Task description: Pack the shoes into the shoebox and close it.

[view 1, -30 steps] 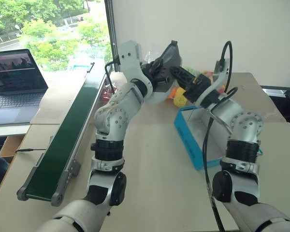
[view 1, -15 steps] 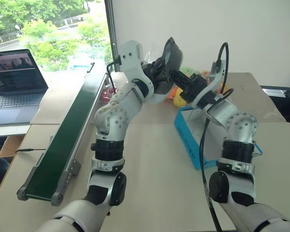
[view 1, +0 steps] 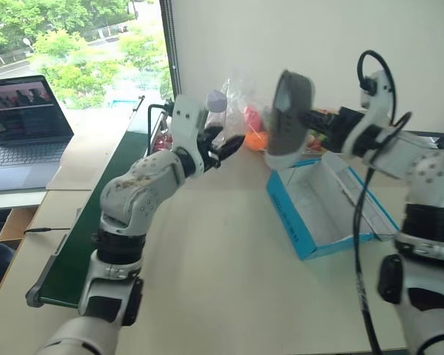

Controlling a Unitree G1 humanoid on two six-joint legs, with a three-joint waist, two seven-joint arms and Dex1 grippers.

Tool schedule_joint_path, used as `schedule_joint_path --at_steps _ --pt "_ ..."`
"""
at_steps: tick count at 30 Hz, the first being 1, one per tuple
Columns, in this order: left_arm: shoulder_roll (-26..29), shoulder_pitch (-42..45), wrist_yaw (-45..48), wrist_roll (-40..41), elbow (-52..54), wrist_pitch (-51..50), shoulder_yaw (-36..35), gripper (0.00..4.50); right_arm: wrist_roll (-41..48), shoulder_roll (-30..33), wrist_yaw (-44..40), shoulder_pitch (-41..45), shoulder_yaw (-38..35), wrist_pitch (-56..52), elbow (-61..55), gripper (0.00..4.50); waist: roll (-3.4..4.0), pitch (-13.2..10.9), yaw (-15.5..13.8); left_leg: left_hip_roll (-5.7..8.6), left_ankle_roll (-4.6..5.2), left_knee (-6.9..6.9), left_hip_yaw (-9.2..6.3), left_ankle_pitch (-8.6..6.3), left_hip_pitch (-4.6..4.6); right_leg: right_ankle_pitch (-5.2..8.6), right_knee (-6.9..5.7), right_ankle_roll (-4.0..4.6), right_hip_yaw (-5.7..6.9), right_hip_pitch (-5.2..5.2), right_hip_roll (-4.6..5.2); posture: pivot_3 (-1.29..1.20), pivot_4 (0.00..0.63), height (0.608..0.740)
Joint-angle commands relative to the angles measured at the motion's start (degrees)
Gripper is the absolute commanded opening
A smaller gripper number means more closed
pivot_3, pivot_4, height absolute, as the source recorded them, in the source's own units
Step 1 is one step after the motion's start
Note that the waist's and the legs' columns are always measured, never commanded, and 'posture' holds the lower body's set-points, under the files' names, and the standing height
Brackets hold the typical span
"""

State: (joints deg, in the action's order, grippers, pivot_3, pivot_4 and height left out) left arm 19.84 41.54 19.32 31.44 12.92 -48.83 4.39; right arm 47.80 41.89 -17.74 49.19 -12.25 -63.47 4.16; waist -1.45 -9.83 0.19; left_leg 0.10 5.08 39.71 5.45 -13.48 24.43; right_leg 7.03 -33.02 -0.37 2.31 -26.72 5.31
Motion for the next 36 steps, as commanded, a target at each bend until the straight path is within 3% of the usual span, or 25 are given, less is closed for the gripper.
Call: schedule_joint_path --at_steps 1,8,13,23,34,35,36 --pt "-0.49 -0.54 4.14 -0.53 3.59 1.70 3.44 3.20 -4.02 7.47 -7.28 -0.31 5.10 -2.08 -2.52 0.22 -0.01 0.00 -0.22 0.01 0.02 0.00 0.01 -0.01 0.03 0.03 0.02 -0.05 -0.02 -0.02 0.03 0.00 0.150 0.740" --pt "-2.56 -1.40 3.89 -2.66 4.58 1.60 4.56 3.20 -10.51 11.57 -14.69 -4.45 10.51 -0.60 -0.10 0.22 -0.02 -0.01 -0.39 -0.02 0.04 0.05 0.07 -0.01 -0.04 0.08 -0.02 -0.15 -0.10 0.02 -0.03 0.00 0.150 0.740" --pt "-2.30 -2.38 3.27 -2.81 6.45 0.33 3.72 3.20 -15.73 9.41 -16.38 -6.54 12.18 3.08 5.14 0.22 -0.03 -0.01 -0.46 -0.01 0.04 0.09 0.09 -0.01 -0.05 0.04 -0.01 -0.25 -0.13 0.05 -0.02 0.00 0.150 0.740" --pt "-2.59 -3.16 1.34 -2.82 8.99 -1.91 3.37 3.20 -33.22 8.20 -19.02 -5.63 23.24 17.05 13.59 0.22 -0.02 -0.01 -0.81 0.01 0.04 0.11 0.08 0.00 -0.04 -0.11 -0.01 -0.51 -0.13 0.04 -0.04 0.00 0.150 0.740" --pt "-3.79 -3.45 1.03 -1.71 10.77 -3.96 3.36 3.20 -39.73 5.73 -22.60 -6.56 23.91 21.91 19.80 0.22 -0.03 -0.01 -0.84 0.01 0.04 0.15 0.03 0.00 -0.19 -0.11 0.00 -0.51 -0.09 0.24 -0.05 0.00 0.150 0.740" --pt "-4.07 -3.42 0.99 -1.64 10.80 -4.15 3.31 3.26 -39.60 5.37 -22.80 -6.70 23.46 21.68 19.76 1.20 -0.02 -0.01 -0.86 0.01 0.04 0.16 0.02 0.00 -0.21 -0.11 -0.01 -0.51 -0.08 0.28 -0.05 0.00 0.150 0.740" --pt "-4.36 -3.34 0.98 -1.54 10.81 -4.36 3.31 3.26 -39.57 5.05 -22.89 -6.84 23.13 21.54 19.57 1.45 -0.02 -0.01 -0.86 0.01 0.04 0.17 0.02 0.00 -0.24 -0.10 -0.01 -0.50 -0.08 0.32 -0.04 0.00 0.150 0.740"
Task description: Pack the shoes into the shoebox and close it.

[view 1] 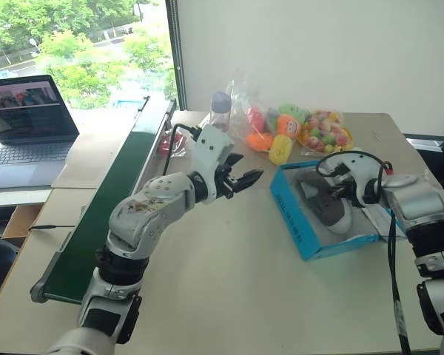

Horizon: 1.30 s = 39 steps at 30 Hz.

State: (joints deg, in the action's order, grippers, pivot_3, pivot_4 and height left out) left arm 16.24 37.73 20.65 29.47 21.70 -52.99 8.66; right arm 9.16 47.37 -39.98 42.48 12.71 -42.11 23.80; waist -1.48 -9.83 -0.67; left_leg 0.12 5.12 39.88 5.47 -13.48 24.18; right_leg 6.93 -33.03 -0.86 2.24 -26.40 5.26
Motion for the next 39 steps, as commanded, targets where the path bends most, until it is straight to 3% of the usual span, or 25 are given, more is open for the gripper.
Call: schedule_joint_path --at_steps 1,9,14,20,21,26,31,39 --pt "-0.99 0.56 -0.34 0.44 2.02 -0.33 -0.83 3.26 -0.84 -0.76 -0.69 -0.27 -2.13 0.03 -0.40 1.77 0.00 0.00 0.00 0.00 0.00 0.00 0.00 0.00 -0.01 0.01 0.00 0.02 0.00 0.02 0.00 0.00 0.150 0.740" --pt "-0.90 0.23 0.17 0.26 2.60 -1.37 -1.08 3.26 -4.00 -0.36 1.19 -0.07 -2.84 -1.06 -8.81 4.47 0.01 0.00 0.01 0.00 0.00 0.01 -0.02 0.00 0.00 -0.02 -0.02 -0.02 0.01 0.00 0.00 0.00 0.150 0.740" --pt "-0.11 0.47 -1.30 -0.50 2.12 -1.54 -2.98 3.26 -4.18 -0.67 0.92 2.45 -4.62 -4.27 -15.40 4.47 0.01 0.00 0.12 -0.01 -0.01 0.01 -0.01 0.00 0.00 -0.01 -0.04 -0.02 0.01 -0.03 0.00 0.00 0.150 0.740" --pt "-0.07 0.46 -5.76 -2.45 0.28 -1.68 -7.21 3.26 8.43 -7.82 -2.96 8.49 -13.82 -11.66 -21.38 4.47 0.01 0.00 0.40 -0.04 -0.07 0.00 -0.06 0.04 -0.02 -0.03 -0.09 -0.01 0.02 -0.06 -0.03 0.00 0.150 0.740" --pt "-0.18 0.34 -6.45 -2.73 -0.06 -1.40 -7.98 3.26 9.71 -8.86 -3.59 8.68 -14.57 -11.08 -21.92 4.47 0.01 0.00 0.38 -0.05 -0.07 0.00 -0.06 0.04 -0.02 -0.04 -0.10 -0.01 0.02 -0.06 -0.05 0.00 0.150 0.740" --pt "-0.55 -1.64 -9.58 -3.56 -1.76 0.71 -14.17 4.44 14.05 -13.05 -8.06 5.86 -14.95 -4.72 -25.83 4.50 0.01 0.01 -0.06 -0.02 -0.07 -0.02 -0.13 0.03 0.00 -0.09 -0.07 0.08 0.11 -0.02 0.01 0.00 0.150 0.740" --pt "2.66 -4.89 -14.41 -8.31 -2.39 1.50 -18.55 4.44 17.06 -18.14 -9.80 2.88 -13.13 -2.37 -28.18 4.50 0.01 0.00 0.03 0.00 -0.06 -0.02 -0.11 0.02 0.02 -0.29 -0.06 0.39 0.12 -0.02 0.03 0.00 0.150 0.740" --pt "4.08 -10.68 -18.71 -12.87 -0.75 3.24 -23.03 4.44 11.87 -23.66 -6.67 1.08 -10.70 9.38 -23.31 4.50 0.01 0.01 0.17 -0.03 -0.27 -0.04 -0.11 0.06 -0.05 -0.32 -0.13 0.43 0.14 -0.06 0.02 0.00 0.150 0.740"
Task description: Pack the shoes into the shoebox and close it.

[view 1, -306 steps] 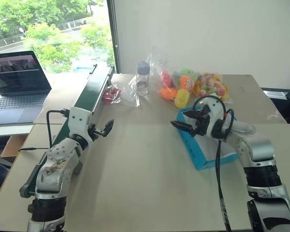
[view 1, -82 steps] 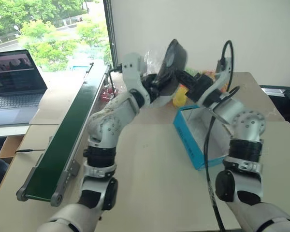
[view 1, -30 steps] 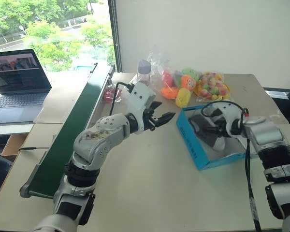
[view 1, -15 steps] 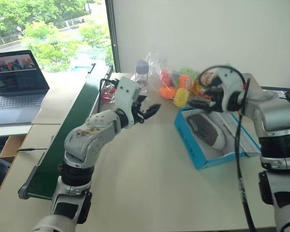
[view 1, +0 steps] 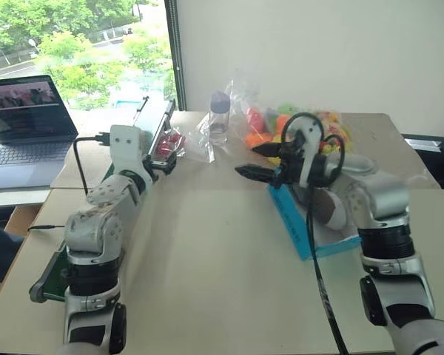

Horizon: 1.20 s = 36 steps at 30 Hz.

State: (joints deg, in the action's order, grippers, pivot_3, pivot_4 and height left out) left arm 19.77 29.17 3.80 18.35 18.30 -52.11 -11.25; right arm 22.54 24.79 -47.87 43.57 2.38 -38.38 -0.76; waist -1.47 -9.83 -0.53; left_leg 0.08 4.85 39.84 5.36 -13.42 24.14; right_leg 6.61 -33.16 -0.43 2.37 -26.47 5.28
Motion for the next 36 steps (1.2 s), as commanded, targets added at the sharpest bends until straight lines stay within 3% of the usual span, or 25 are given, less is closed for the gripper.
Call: schedule_joint_path --at_steps 1,3,18,30,36 --pt "0.66 -2.83 -2.04 -2.01 2.87 2.66 -3.54 4.44 -1.85 -1.44 1.21 -0.26 -0.12 6.62 1.76 4.50 0.00 0.00 0.08 0.00 -0.04 -0.01 0.01 -0.02 -0.01 0.00 0.00 0.00 -0.01 0.00 0.01 0.00 0.150 0.740" --pt "0.92 -3.89 -2.21 -2.41 3.33 3.41 -4.21 4.44 -2.41 -2.23 1.06 -0.67 0.52 8.11 3.09 4.50 0.00 0.00 0.09 0.00 -0.40 -0.02 0.01 -0.22 0.00 -0.01 -0.01 0.02 0.00 -0.03 0.02 0.00 0.150 0.740" --pt "4.58 -7.72 0.45 -3.29 -3.32 8.46 -9.98 4.44 -5.62 -3.38 -0.75 -1.34 2.46 13.44 10.49 4.50 0.00 0.00 0.62 -0.01 -0.48 -0.05 0.05 -0.20 0.02 -0.04 -0.02 0.06 0.02 -0.10 0.01 0.00 0.150 0.740" --pt "9.17 -10.32 5.80 -4.21 -15.07 21.30 -12.19 4.44 -5.81 -2.47 -0.79 -4.11 3.50 10.16 6.37 4.50 0.00 0.00 1.05 -0.02 -0.53 -0.09 0.09 -0.24 0.06 -0.05 -0.03 0.09 0.03 -0.22 0.09 0.00 0.150 0.740" --pt "12.61 -13.43 13.25 -3.30 -21.22 29.93 -13.66 4.44 -4.96 -2.45 -1.48 -4.36 3.80 7.59 4.08 4.50 0.00 0.00 1.29 -0.04 -0.58 -0.11 0.12 -0.26 0.10 -0.06 -0.05 0.11 0.02 -0.34 0.13 0.00 0.150 0.740"
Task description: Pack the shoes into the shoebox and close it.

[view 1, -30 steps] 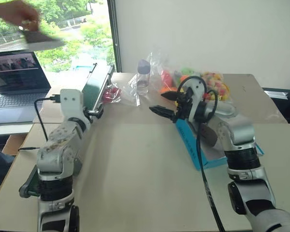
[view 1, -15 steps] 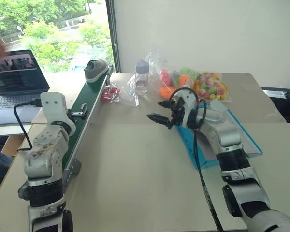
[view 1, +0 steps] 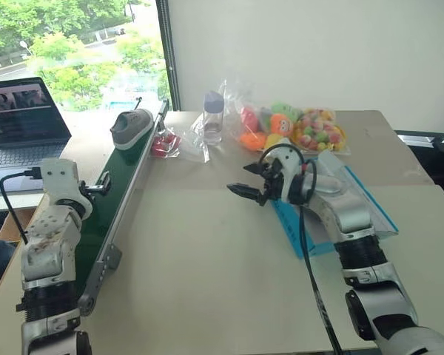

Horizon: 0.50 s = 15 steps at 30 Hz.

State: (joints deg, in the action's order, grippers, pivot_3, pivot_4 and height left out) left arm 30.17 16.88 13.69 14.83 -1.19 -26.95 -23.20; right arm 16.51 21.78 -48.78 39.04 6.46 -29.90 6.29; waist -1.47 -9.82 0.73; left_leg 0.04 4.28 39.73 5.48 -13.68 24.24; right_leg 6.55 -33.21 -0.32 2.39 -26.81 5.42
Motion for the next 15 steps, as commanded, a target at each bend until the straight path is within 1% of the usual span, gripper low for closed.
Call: schedule_joint_path --at_steps 1,3,7,11,15 --pt "2.56 -1.46 4.31 0.44 -2.54 5.80 -1.88 4.44 1.09 0.59 -0.62 0.19 -0.23 -1.15 -3.18 4.50 0.00 0.00 0.06 -0.01 -0.01 -0.01 0.01 0.00 0.01 -0.01 0.00 0.01 0.00 -0.04 0.02 0.00 0.150 0.740" --pt "3.34 -1.96 6.65 1.32 -4.25 7.35 -2.30 4.44 1.13 0.63 -0.67 0.27 -0.23 -1.56 -3.44 4.50 0.00 0.00 0.03 -0.01 -0.02 -0.03 0.04 0.00 0.08 -0.02 -0.02 0.03 0.00 -0.15 0.07 0.00 0.150 0.740" --pt "6.68 -2.59 12.25 1.40 -11.38 12.20 -2.78 4.44 1.14 0.46 -0.49 0.28 -0.13 -2.21 -4.00 4.50 -0.01 0.00 0.02 -0.02 -0.03 -0.03 0.05 -0.01 0.14 -0.02 -0.03 0.05 0.02 -0.22 0.08 0.00 0.150 0.740" --pt "7.29 -0.96 17.11 3.96 -14.72 13.23 -2.56 4.44 1.15 0.60 -0.48 0.22 -0.14 -2.58 -4.30 4.50 -0.01 0.00 -0.15 0.00 -0.03 -0.04 0.08 -0.01 0.16 -0.01 -0.02 0.07 0.08 -0.25 0.18 0.00 0.150 0.740" --pt "7.97 -0.08 19.79 3.87 -17.11 13.46 -1.18 4.44 1.10 0.97 -0.50 0.14 -0.18 -3.06 -4.81 4.50 -0.01 0.01 -0.09 0.00 -0.04 -0.03 0.09 -0.02 0.19 -0.02 -0.02 0.05 0.19 -0.25 0.27 0.00 0.150 0.740"
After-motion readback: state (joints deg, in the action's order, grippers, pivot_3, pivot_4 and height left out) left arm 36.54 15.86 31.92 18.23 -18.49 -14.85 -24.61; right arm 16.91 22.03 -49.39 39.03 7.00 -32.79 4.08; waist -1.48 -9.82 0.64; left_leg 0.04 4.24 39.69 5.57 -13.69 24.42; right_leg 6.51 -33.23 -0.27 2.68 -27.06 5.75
